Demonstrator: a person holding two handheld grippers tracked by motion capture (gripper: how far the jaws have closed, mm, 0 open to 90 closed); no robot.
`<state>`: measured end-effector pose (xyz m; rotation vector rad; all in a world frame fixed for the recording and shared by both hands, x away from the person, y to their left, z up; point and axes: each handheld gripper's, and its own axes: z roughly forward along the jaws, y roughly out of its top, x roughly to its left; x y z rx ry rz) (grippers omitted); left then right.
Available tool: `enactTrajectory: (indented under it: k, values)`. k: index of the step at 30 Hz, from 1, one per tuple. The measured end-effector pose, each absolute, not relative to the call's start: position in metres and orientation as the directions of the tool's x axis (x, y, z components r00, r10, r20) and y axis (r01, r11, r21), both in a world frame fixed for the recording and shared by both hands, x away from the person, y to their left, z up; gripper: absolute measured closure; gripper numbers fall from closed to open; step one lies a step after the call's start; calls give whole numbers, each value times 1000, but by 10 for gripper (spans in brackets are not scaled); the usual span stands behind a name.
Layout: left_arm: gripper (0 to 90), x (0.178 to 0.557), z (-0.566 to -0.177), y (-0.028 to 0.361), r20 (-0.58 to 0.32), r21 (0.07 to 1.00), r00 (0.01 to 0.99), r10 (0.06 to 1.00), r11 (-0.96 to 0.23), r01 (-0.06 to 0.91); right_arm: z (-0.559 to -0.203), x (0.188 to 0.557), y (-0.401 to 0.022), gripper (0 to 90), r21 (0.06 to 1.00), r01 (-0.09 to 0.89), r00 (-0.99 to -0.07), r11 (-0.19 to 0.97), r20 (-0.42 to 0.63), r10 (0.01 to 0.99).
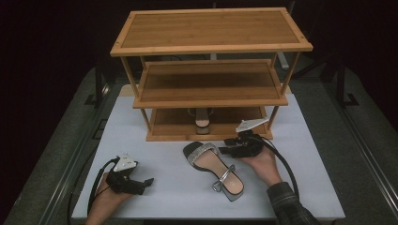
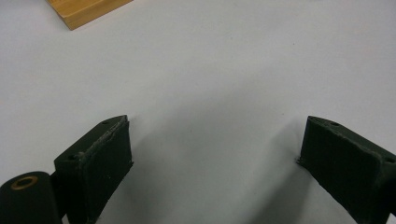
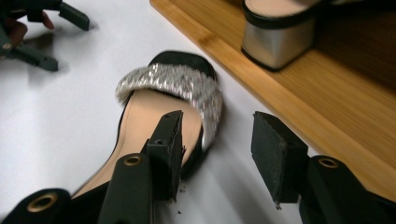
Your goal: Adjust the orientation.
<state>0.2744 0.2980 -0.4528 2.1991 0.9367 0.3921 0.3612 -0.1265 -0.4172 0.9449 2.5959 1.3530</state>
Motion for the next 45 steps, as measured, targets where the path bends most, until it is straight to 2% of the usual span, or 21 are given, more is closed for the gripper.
enactTrajectory:
  k: [5, 13, 21, 28, 33, 40, 45]
  values:
    - [81, 274, -453, 298, 2, 707, 692, 722, -490, 509, -412, 338, -150, 571, 767, 489, -803, 415, 210, 558]
    - [81, 274, -453, 298, 2, 707, 692, 721, -491, 509, -409, 295, -178, 564, 764, 507, -792, 399, 231, 565]
    - [81, 274, -453, 298, 2, 705, 693, 721, -493, 510, -411, 259, -186, 548, 762, 512, -797, 397, 249, 550]
    - [81, 275, -453, 298, 2, 705, 694, 720, -494, 510, -420, 236, -176, 396, 743, 543, -784, 392, 280, 555]
    - [81, 275, -453, 298, 2, 704, 694, 720, -494, 510, -428, 235, -160, 298, 724, 560, -776, 403, 288, 561]
    - [81, 275, -453, 298, 2, 704, 694, 720, -493, 510, -433, 236, -138, 276, 710, 545, -779, 446, 233, 582]
    - [81, 275, -453, 298, 2, 705, 694, 720, -493, 510, -432, 236, -141, 286, 707, 535, -772, 463, 185, 609]
